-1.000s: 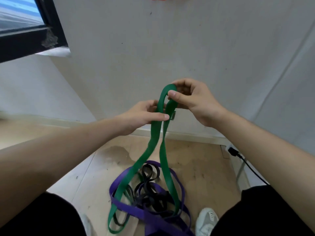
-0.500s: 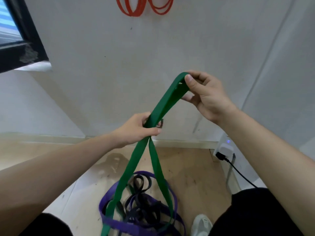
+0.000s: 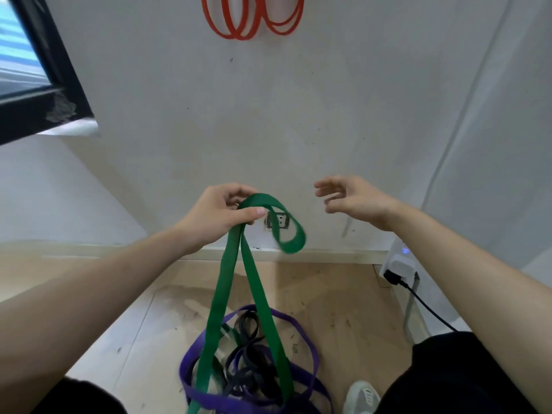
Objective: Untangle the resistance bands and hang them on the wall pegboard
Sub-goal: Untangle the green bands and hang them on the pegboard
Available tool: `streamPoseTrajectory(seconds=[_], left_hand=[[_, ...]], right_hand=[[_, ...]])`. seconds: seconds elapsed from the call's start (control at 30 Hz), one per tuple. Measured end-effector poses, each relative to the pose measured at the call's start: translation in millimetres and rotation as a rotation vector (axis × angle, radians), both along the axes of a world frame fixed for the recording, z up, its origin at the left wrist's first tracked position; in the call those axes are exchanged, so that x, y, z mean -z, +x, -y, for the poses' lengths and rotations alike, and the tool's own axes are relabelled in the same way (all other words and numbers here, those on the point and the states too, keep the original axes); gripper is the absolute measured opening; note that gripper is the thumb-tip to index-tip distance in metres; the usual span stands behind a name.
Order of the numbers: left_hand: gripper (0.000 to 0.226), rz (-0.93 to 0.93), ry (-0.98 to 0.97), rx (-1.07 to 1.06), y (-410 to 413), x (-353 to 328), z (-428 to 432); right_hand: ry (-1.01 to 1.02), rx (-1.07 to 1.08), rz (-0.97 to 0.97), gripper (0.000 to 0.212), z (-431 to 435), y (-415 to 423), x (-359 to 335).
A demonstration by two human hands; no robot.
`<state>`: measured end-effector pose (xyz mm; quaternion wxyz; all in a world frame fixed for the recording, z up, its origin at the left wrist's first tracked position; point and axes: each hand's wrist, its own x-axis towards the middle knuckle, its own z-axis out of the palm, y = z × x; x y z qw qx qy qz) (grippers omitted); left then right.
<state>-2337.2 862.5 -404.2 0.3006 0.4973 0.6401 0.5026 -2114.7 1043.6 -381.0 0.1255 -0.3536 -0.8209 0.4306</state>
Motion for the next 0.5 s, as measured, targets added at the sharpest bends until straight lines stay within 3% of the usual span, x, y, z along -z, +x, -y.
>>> streamPoseTrajectory(seconds=[0.1, 0.23, 0.43, 0.5], left_hand=[[0.027, -0.037, -0.011, 0.016, -0.5, -2.9, 2.7], [0.031, -0.056, -0.008, 0.043, -1.2, -4.7, 5.9], [0.035, -0.084, 0.004, 0.061, -5.8, -5.1, 11.1], [0.041, -0.104, -0.008, 0.069, -6.1, -3.7, 11.6]], right_hand=[[0.009, -0.090, -0.104, 0.052, 16.3, -13.3, -6.9], [0.134, -0.286, -0.010, 0.073, 49.1, -39.5, -5.8], [0.175, -0.345, -0.052, 0.033, 62.1, -52.9, -7.4], [0.154, -0.340, -0.051, 0.029, 60.6, -50.3, -13.2]])
